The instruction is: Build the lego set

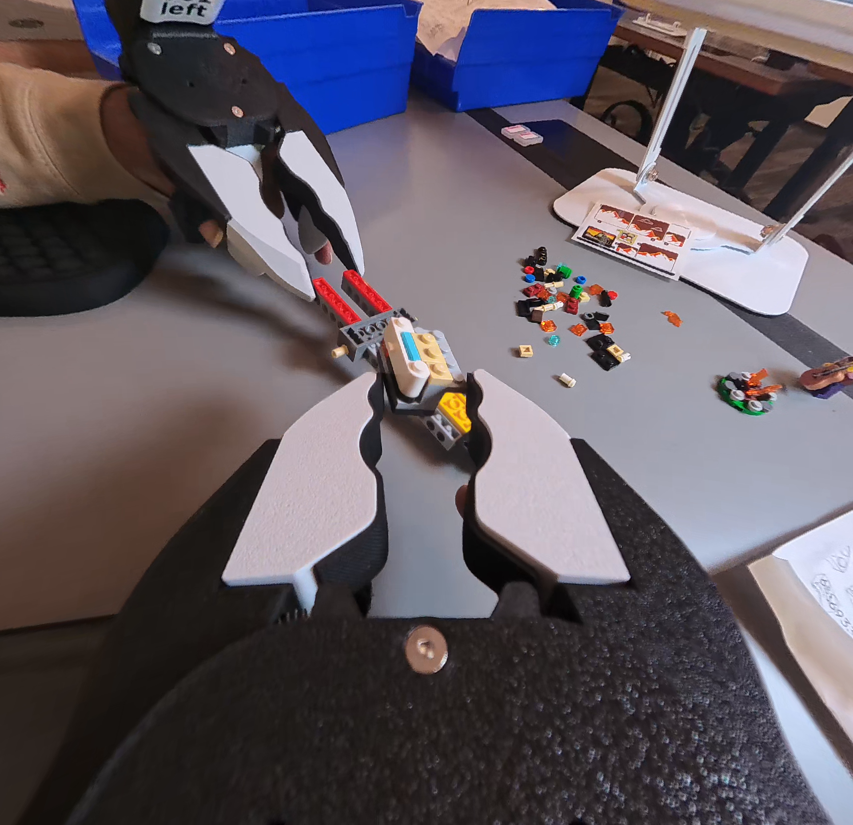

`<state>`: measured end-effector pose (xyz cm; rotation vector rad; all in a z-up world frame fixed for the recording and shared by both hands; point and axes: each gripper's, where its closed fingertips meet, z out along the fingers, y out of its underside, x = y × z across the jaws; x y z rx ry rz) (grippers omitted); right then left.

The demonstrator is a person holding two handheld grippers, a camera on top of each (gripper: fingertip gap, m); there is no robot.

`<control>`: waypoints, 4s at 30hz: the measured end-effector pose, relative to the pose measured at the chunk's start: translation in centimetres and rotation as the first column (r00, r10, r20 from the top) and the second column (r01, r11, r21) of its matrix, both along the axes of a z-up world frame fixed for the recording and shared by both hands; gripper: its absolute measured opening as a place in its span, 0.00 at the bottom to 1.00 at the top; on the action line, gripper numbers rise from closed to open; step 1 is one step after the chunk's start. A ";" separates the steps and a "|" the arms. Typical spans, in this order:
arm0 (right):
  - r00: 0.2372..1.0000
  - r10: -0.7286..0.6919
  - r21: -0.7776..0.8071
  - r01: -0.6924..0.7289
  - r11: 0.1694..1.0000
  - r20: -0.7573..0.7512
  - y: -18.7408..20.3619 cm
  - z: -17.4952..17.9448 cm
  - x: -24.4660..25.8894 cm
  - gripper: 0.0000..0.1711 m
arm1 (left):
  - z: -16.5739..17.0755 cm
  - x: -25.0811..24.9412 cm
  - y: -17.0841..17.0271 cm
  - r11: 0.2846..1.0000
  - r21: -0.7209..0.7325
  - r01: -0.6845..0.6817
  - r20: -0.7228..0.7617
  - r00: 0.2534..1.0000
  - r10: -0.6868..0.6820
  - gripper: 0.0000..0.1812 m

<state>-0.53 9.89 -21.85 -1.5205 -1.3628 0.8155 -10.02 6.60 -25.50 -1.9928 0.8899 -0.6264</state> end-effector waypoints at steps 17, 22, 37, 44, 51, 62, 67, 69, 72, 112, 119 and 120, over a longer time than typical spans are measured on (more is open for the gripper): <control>0.886 0.127 0.019 -0.151 0.988 0.445 -1.4 -5.8 2.7 0.20 | -1.4 -0.9 0.5 0.999 0.021 -0.025 -0.095 0.995 0.027 0.18; 0.866 0.173 -0.043 -0.173 0.984 0.468 -1.4 -5.0 3.9 0.25 | -0.8 -0.8 0.4 1.000 -0.007 -0.024 -0.036 0.999 0.023 0.18; 0.803 -0.024 0.597 -0.423 0.681 0.596 0.8 -4.5 -6.5 0.20 | 0.8 -0.9 -0.1 0.960 -0.280 -0.028 0.277 0.955 0.109 0.18; 0.875 0.005 0.556 -0.312 0.771 0.484 1.1 -2.0 -6.6 0.07 | 4.8 -1.5 0.6 0.992 -0.125 -0.027 0.437 0.896 0.079 0.16; 0.983 0.088 0.093 -0.104 0.990 0.164 0.6 2.5 -6.4 0.07 | 8.1 -2.3 1.0 0.997 0.040 -0.072 0.534 0.844 0.040 0.29; 0.901 0.058 -0.748 -0.391 0.535 -0.430 -5.8 5.7 -7.9 0.07 | 8.3 3.2 -3.3 0.976 -0.025 0.215 0.626 0.765 -0.152 0.24; 0.893 0.024 -0.728 -0.383 0.569 -0.450 -5.3 6.0 -8.1 0.07 | 6.4 4.4 -4.0 0.959 -0.115 0.260 0.580 0.801 -0.147 0.17; 0.903 0.026 -0.727 -0.363 0.583 -0.430 -5.2 5.5 -8.1 0.07 | 6.6 4.4 -4.0 0.958 -0.120 0.259 0.587 0.797 -0.142 0.09; 0.915 0.027 -0.738 -0.342 0.581 -0.403 -4.9 5.1 -8.1 0.07 | 6.2 4.1 -3.7 0.957 -0.149 0.249 0.580 0.806 -0.119 0.09; 0.981 -0.052 -0.118 0.075 0.990 0.189 -3.6 -0.5 -7.5 0.18 | 5.1 2.0 0.6 0.980 -0.151 -0.131 0.519 0.833 0.191 0.09; 0.976 -0.034 -0.134 0.064 0.989 0.215 -3.7 -1.0 -7.3 0.18 | 4.7 2.1 0.6 0.978 -0.168 -0.121 0.508 0.840 0.191 0.09; 0.976 -0.032 -0.140 0.063 0.988 0.215 -3.7 -1.1 -7.3 0.18 | 4.6 2.1 0.6 0.978 -0.169 -0.121 0.507 0.840 0.192 0.09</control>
